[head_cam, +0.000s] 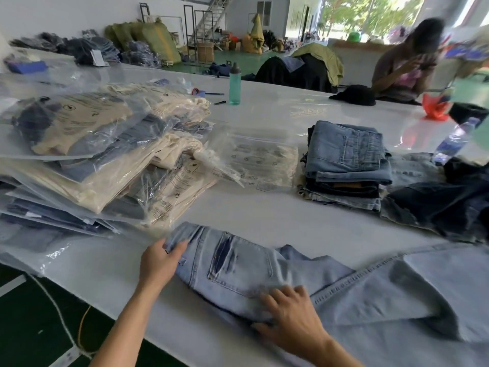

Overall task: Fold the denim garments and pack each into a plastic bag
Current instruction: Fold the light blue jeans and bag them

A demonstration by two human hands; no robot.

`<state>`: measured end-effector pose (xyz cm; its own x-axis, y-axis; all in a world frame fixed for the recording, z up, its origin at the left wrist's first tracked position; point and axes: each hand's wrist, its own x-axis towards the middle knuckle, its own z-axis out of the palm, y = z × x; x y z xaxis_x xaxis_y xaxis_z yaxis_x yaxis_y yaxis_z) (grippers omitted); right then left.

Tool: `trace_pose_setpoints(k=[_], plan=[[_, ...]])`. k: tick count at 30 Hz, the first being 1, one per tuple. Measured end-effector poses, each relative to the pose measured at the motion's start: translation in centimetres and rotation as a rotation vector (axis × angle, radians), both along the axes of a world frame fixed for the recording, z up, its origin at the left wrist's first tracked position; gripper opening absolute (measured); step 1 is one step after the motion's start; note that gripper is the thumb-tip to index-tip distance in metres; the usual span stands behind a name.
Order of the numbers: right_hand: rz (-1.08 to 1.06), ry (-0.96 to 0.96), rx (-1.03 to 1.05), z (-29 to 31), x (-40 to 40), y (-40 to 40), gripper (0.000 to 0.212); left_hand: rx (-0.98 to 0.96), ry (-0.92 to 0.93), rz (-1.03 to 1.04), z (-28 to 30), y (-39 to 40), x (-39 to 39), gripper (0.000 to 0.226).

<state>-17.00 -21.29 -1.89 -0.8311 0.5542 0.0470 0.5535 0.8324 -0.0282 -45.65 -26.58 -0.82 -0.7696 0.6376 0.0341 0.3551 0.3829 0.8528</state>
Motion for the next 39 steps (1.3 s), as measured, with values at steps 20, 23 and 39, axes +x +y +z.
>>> trace_pose_setpoints(k=[20,23,39], plan=[[-0.118,-0.379,-0.201,3.5,4.9,11.0,0.029,-0.45,0.491,-0.473,-5.1,-3.3,2.3,0.079],[-0.127,-0.201,-0.207,5.2,5.9,9.7,0.014,-0.473,0.585,-0.511,-7.1,-4.4,2.2,0.109],[-0.247,-0.322,-0.342,3.8,8.4,3.6,0.027,-0.153,0.754,-0.404,-1.1,3.7,7.0,0.018]])
